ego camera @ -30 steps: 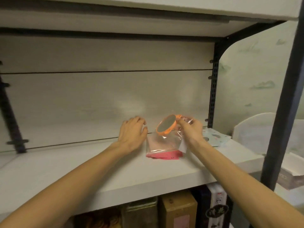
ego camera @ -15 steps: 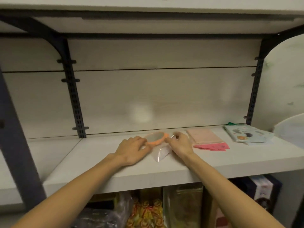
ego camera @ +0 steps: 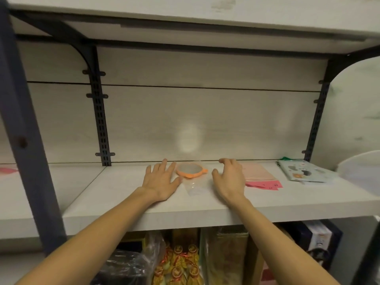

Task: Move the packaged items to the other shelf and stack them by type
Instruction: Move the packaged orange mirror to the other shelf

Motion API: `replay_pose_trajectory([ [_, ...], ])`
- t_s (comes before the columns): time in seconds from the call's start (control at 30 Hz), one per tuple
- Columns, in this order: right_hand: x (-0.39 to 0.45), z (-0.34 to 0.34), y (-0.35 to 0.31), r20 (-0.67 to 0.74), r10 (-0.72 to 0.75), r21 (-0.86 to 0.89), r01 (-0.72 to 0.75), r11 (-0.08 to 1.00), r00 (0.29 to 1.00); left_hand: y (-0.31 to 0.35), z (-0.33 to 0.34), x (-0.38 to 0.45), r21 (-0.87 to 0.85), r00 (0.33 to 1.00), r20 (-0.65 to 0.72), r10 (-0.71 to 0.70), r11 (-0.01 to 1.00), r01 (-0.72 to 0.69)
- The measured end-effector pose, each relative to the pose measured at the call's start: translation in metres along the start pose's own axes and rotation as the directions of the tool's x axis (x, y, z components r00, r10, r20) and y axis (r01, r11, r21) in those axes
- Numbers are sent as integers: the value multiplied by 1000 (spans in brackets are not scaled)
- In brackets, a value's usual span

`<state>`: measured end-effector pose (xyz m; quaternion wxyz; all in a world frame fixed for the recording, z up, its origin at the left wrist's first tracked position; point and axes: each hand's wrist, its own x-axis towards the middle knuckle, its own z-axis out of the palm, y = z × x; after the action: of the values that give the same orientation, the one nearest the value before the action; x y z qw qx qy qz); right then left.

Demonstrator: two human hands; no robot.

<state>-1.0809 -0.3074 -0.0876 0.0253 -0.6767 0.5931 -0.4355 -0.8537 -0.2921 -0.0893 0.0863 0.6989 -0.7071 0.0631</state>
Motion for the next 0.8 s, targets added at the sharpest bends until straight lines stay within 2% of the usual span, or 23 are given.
replay_pose_trajectory([
  [0.13, -4, 3, -10, -11, -290, -57, 289, 956, 957, -10, -20, -28, 31, 980, -196, 41, 999, -36],
  [0.23, -6, 8, -25, -42, -436, -72, 432, 899, 899, -26, -42, -54, 74, 895, -435, 94, 995, -69],
  [0.37, -6, 17, -71, -143, -486, -26, 488, 873, 862, -56, -82, -84, 148, 717, -683, 139, 988, -50],
  [0.53, -16, 17, -155, -256, -519, 108, 558, 823, 816, -87, -142, -124, 254, 487, -830, 272, 961, -105],
  [0.67, -37, 16, -221, -381, -541, 221, 642, 734, 750, -126, -164, -156, 187, 300, -932, 203, 979, -82],
  [0.73, -50, 16, -255, -448, -547, 269, 691, 671, 707, -153, -171, -174, 150, 260, -952, 164, 986, -72],
  [0.8, -65, 18, -289, -503, -570, 276, 746, 606, 649, -185, -177, -191, 132, 282, -950, 135, 991, -28],
])
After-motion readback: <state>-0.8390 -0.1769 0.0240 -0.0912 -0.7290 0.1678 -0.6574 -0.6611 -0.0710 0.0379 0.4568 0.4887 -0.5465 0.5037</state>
